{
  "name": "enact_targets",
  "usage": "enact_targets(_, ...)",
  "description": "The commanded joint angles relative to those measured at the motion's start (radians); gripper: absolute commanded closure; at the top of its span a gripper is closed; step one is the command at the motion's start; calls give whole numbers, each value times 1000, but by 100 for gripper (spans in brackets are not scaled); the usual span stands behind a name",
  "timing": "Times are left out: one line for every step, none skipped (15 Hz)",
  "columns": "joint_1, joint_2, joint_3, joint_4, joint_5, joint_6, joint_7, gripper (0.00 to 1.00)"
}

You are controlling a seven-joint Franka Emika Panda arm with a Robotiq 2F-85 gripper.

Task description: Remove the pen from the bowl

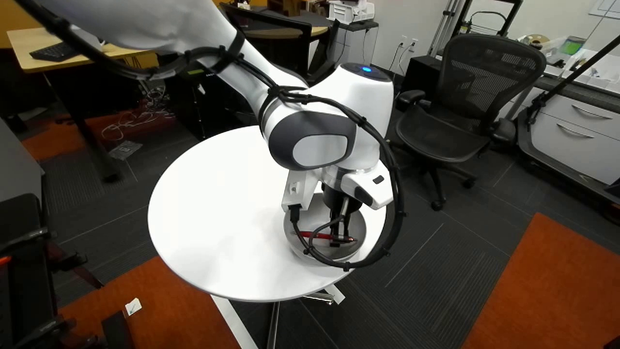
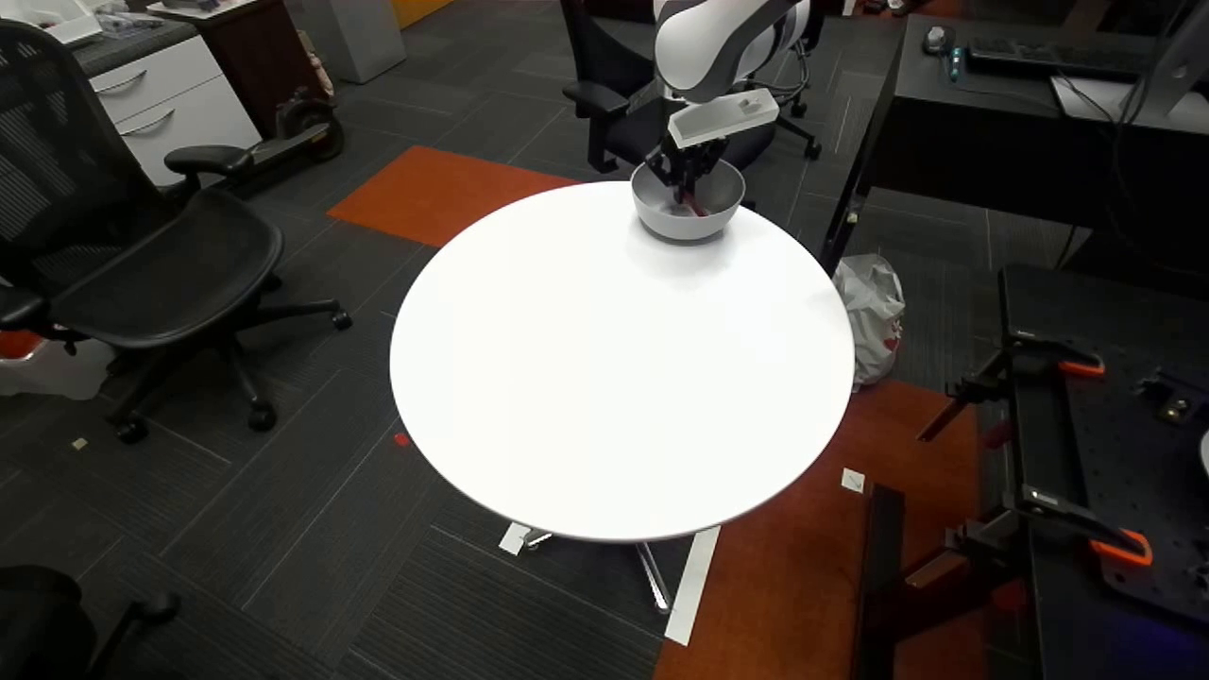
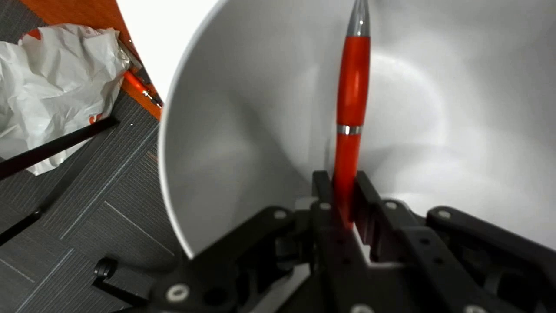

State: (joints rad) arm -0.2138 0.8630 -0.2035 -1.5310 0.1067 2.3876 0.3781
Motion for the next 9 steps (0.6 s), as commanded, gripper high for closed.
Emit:
enact_targets(31,-127,-23,-115,1,22,11,96)
enact_targets(47,-163,-36,-152,-10,35,26,96)
enact_targets(54,-195,-38,-181,-13,50,22,96)
enact_targets(67,-234,-43,-220,-20,71,21,96)
enact_targets(81,-270,-45,-258,-27,97,17,96)
enact_targets(99,-306,-49,-297,-39,123,18,96)
enact_targets(116,-340,-50,-333,-54,148,17,96)
enact_targets(133,-372,-48,-373,-70,174,16,96)
enact_targets(151,-400,-46,-404,-84,192,20,96)
